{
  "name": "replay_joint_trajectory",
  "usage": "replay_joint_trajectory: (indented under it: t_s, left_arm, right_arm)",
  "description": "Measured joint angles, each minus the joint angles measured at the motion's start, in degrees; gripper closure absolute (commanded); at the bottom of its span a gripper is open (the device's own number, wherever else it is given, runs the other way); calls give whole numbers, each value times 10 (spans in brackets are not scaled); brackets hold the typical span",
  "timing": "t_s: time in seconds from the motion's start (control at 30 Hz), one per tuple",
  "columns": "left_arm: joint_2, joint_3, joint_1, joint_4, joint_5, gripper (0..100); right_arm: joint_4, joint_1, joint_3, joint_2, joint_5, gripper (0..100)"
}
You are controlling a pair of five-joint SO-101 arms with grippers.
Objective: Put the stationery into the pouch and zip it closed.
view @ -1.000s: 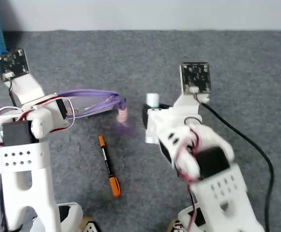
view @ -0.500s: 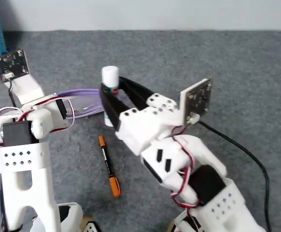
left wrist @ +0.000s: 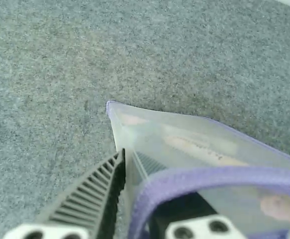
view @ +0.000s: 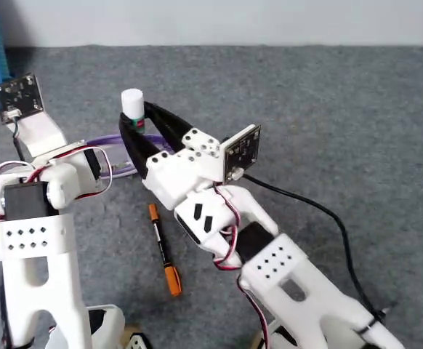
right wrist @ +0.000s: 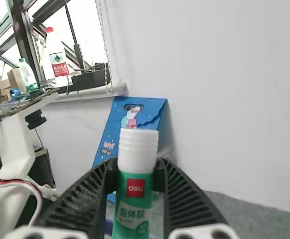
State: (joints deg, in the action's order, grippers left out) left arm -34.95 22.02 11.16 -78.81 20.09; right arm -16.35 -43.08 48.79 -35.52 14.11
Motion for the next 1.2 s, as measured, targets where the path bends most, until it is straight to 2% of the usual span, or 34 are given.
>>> replay_joint_trajectory:
  t_s: [0.37, 0.57, 0.63, 0.8, 1.03, 1.2]
  left_arm:
    - [0, 0, -1, 0, 0, 987]
    - [0, 0, -2, 0, 0, 987]
    - [0, 0, -2, 0, 0, 987]
    - [0, 0, -2, 0, 0, 987]
    - [0, 0, 33, 0, 0, 987]
    - [0, 0, 47, 0, 0, 987]
  right_arm:
    - [-108, -2, 26, 94, 0, 984]
    - [-102, -11, 98, 40, -48, 791]
    - [-63, -15, 109, 5, -57, 763]
    - [92, -13, 111, -110, -54, 790]
    - [372, -13, 111, -274, -30, 850]
    - [547, -13, 111, -294, -5, 884]
